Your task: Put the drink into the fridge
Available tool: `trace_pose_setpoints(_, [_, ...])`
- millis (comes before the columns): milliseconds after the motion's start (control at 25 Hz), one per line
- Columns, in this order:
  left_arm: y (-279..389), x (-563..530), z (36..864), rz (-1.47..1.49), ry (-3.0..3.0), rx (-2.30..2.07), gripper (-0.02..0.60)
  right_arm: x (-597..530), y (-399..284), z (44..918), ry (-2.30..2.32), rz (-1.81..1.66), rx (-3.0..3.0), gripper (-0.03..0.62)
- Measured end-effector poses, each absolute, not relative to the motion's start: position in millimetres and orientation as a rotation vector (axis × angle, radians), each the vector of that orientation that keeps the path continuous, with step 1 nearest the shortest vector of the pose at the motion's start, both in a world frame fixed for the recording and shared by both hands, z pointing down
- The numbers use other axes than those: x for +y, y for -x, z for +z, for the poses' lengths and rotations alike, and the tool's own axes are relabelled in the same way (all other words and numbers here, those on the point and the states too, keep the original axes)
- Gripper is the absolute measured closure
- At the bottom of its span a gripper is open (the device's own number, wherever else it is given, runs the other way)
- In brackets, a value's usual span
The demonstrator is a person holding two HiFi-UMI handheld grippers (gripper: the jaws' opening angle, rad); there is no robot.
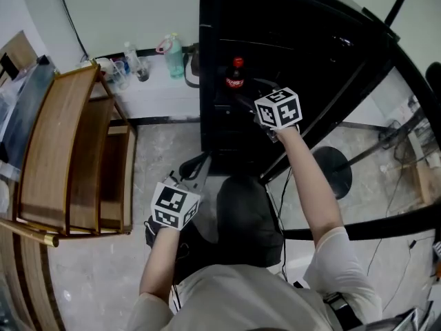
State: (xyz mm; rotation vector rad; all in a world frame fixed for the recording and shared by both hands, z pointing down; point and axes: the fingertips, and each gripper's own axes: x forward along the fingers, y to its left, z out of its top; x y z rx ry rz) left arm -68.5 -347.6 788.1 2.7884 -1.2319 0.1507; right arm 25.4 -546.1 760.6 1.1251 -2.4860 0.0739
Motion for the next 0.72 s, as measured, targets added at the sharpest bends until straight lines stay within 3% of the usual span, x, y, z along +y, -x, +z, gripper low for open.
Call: trace_pose_setpoints(720, [92, -347, 793, 0.115, -2.81, -1.235, 0.572, -468, -12, 724, -1.205, -0.08, -2.614, 0.531])
